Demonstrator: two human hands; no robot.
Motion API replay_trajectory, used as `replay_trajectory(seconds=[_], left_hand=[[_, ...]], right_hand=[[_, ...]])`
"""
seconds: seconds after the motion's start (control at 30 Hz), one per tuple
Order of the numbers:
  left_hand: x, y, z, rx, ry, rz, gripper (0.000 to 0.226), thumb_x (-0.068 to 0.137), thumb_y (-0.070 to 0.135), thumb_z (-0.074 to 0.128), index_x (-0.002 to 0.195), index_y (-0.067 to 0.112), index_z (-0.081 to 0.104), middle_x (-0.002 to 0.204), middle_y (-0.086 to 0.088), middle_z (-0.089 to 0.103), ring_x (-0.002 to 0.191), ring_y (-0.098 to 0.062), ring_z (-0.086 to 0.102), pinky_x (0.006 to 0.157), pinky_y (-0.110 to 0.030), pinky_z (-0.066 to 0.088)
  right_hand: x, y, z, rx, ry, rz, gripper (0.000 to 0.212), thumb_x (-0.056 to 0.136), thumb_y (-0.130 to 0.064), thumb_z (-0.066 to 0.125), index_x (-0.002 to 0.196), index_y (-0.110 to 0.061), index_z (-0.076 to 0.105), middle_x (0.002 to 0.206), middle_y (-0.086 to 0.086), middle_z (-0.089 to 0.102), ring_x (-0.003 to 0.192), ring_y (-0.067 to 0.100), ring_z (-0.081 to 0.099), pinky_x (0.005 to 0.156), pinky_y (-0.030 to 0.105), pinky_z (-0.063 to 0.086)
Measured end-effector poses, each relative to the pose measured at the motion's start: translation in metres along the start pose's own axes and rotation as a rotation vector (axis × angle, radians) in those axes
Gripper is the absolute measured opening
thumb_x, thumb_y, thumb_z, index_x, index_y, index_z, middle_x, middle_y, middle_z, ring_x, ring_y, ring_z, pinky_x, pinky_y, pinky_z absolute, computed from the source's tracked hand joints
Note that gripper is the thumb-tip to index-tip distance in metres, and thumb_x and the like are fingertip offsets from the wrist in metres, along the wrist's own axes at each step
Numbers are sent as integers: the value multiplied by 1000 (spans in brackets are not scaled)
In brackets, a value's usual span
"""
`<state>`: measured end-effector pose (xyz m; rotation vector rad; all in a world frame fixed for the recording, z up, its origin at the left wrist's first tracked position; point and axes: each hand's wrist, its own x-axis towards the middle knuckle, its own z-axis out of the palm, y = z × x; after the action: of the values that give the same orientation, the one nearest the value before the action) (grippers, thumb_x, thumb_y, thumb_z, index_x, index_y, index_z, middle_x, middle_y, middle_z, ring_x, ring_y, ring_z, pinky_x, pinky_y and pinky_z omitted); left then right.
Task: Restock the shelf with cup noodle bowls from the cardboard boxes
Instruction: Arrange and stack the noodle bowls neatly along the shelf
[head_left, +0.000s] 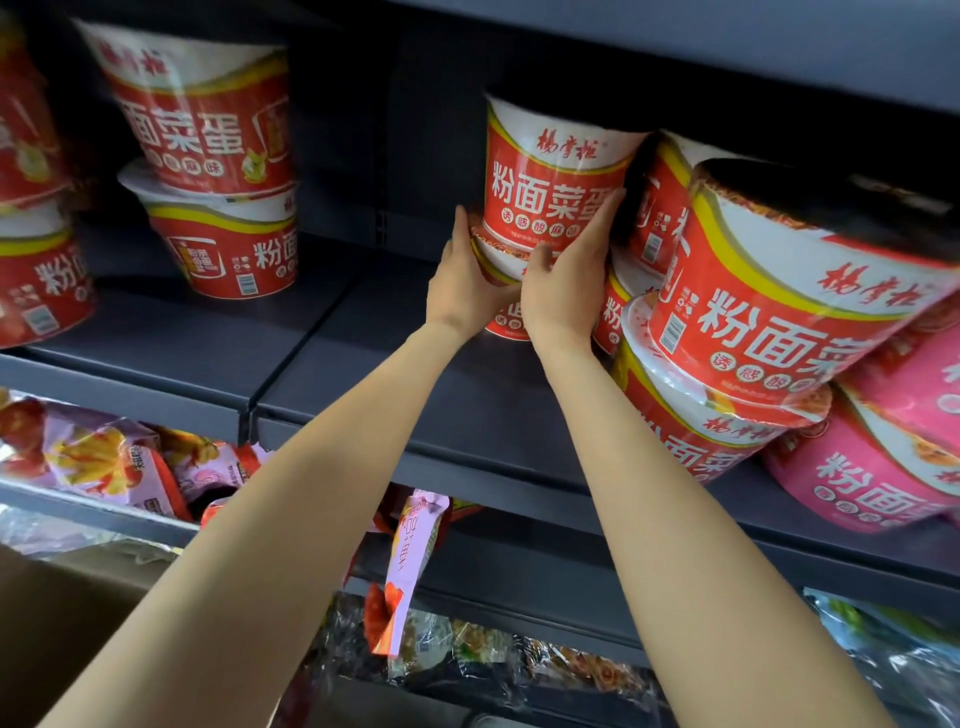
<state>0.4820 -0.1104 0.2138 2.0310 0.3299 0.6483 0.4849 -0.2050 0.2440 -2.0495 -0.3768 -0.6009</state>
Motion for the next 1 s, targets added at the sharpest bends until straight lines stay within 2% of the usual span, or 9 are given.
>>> replay_trajectory(seconds=[0.17,0.33,0.43,0.53,0.6,0.73,0.83,0.93,1.0], left_hand=[[3,-2,0,42,17,-5,102,83,37,72,154,14,3,151,-8,37,134,-26,43,104,-36,38],[-8,1,-23,64,-104,5,107,82,32,73,154,11,-3,152,-11,34,135,-25,42,105,-36,41],[-46,-6,-65,77,144,153,74,85,27,70,148,15,32,142,-3,48,123,-12,51,99,-29,45],[-82,-33,-125,189,421,384,39,90,17,59,129,14,54,116,9,62,105,-7,58,93,-31,48],[-89,-54,-165,313,486,438,34,90,14,57,124,10,56,112,10,60,104,-12,57,92,-38,48],[-64,-87,-219,205,391,75,80,85,33,62,150,12,20,148,-9,35,136,-20,37,108,-30,35],[-39,-91,-234,24,211,-145,109,82,34,69,152,12,-12,160,-9,9,146,-19,16,115,-27,22],[-20,-89,-236,-69,195,-208,106,87,20,69,151,13,-15,159,-5,18,141,-15,27,101,-16,30],[-15,-89,-234,-64,225,-214,112,76,34,71,153,18,-9,155,-3,29,135,-14,36,102,-23,36]], right_hand=[[-2,-1,9,-131,-74,-15,82,96,-24,53,152,-9,-5,159,17,7,146,33,14,118,47,21],[-17,-2,3,-95,-41,-69,80,93,-21,55,152,-6,3,158,21,7,146,34,10,118,48,18],[-49,-7,5,-59,66,-319,65,87,-14,53,147,-6,28,151,23,26,141,36,24,114,45,28],[-71,-26,25,17,-88,-483,51,88,-10,54,138,-10,44,147,16,34,136,32,32,110,41,32],[-75,-45,48,68,-225,-517,48,89,-12,55,136,-12,47,146,13,38,134,30,36,109,41,34],[-68,-89,101,268,-610,-303,70,91,-16,60,149,-16,21,155,11,19,142,24,21,114,35,25],[-53,-120,133,382,-738,-81,93,88,-10,64,152,-17,-3,159,8,7,145,19,15,115,33,21],[-42,-135,150,470,-791,19,96,86,-3,62,152,-16,-8,157,6,20,142,19,26,114,34,25],[-39,-135,153,489,-802,25,95,85,0,61,152,-17,-4,154,6,27,138,19,32,114,36,28]])
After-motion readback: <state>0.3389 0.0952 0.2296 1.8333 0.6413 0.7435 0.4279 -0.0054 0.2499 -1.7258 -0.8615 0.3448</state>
